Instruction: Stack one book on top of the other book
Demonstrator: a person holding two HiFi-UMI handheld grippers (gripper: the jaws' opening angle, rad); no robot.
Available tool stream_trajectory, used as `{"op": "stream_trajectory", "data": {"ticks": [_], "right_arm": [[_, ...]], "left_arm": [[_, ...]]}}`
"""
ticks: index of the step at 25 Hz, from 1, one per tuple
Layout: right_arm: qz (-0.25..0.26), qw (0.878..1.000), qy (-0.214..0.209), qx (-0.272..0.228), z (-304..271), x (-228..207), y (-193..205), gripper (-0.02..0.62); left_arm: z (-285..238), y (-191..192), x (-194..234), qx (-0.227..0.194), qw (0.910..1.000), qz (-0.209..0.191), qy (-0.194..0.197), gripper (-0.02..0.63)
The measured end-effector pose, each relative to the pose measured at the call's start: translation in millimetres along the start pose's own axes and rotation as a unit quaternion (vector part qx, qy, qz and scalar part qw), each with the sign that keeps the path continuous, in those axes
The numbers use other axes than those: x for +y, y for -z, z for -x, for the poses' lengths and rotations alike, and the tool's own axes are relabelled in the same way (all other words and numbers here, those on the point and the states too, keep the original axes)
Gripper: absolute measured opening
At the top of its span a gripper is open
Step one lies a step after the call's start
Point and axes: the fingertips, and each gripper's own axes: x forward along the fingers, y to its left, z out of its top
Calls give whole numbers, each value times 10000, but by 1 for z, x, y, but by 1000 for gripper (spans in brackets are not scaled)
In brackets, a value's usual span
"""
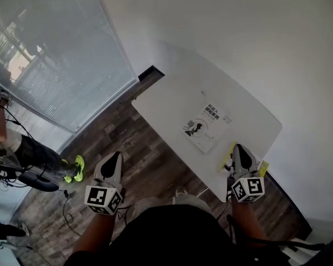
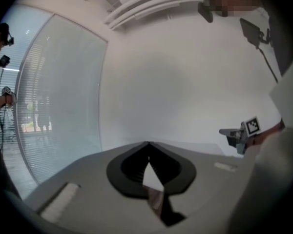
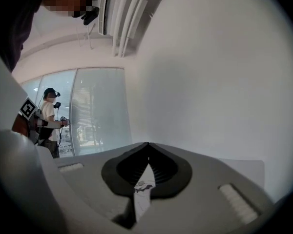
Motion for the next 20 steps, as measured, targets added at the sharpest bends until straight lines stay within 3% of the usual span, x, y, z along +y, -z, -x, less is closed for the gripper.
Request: {"op": "stream_trajectory", "data": {"ticks": [4,11,20], "right_arm": [[34,9999,77,75,-4,-11,2,2],[-109,9982,571,146,3,-34,8,2],[-99,9863,1640,163,7,-52,6,2]], "left_arm": [[-25,-9,-11,-21,9997,-66,249,2],[-64,-13,-17,88,9973,-185,704,3],[-160,-30,-19,92,9831,-254,1812,3]]}}
